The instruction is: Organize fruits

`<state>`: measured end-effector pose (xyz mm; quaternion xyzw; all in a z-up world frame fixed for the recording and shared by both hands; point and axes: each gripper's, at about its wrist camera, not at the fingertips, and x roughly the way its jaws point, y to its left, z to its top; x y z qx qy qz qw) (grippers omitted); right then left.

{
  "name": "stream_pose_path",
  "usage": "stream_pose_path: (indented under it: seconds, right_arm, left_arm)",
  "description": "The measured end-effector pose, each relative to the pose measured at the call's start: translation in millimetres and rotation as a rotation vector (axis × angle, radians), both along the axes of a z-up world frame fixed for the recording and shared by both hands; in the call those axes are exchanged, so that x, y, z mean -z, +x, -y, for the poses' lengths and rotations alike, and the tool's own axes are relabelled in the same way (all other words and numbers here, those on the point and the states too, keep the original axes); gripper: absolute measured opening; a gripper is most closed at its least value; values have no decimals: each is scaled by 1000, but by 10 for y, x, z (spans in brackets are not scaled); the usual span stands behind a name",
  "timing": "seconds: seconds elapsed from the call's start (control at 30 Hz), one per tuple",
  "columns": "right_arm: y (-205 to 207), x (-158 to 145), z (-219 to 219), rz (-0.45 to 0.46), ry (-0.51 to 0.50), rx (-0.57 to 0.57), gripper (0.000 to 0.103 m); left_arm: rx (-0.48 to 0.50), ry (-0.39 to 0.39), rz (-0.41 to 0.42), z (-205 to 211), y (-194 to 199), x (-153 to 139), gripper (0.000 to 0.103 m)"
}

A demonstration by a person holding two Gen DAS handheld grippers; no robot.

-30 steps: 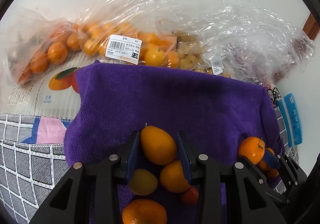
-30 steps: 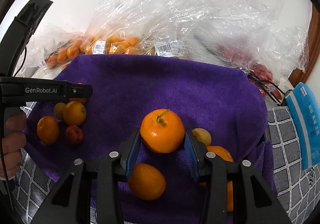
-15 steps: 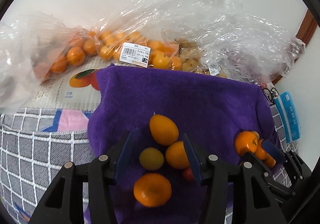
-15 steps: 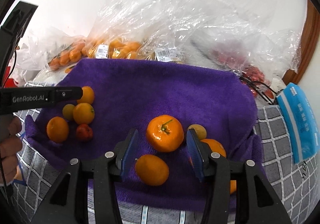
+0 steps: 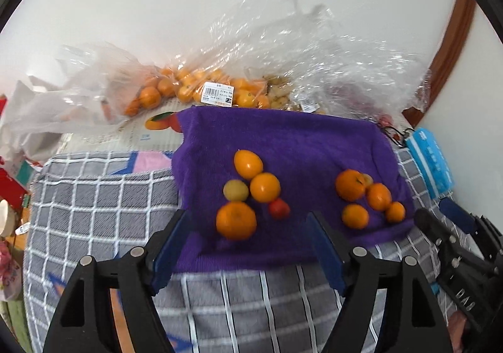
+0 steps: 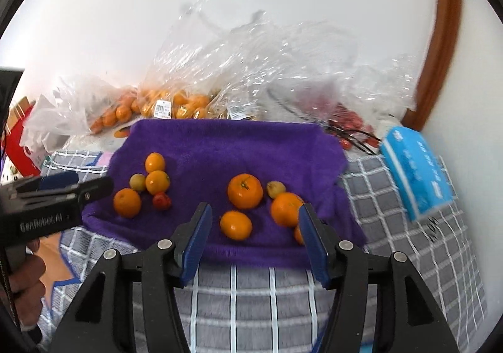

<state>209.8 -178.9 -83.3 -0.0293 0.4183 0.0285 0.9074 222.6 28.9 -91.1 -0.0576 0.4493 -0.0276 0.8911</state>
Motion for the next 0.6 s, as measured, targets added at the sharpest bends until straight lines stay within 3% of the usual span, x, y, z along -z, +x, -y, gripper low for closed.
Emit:
stream_pose_path:
  seconds: [0.3, 0.47, 0.6]
  right_arm:
    - [-725, -408, 141, 18, 7, 51, 61]
    - [-1072, -568, 259, 56, 29, 80, 83]
    - [-1354, -702, 328, 97, 28, 87, 92]
  left_arm:
    - [10, 18, 82, 135, -815, -425, 81]
    - [9, 25, 142, 202, -1189, -638, 87]
    - [-2, 14, 186, 233, -1466, -765, 89]
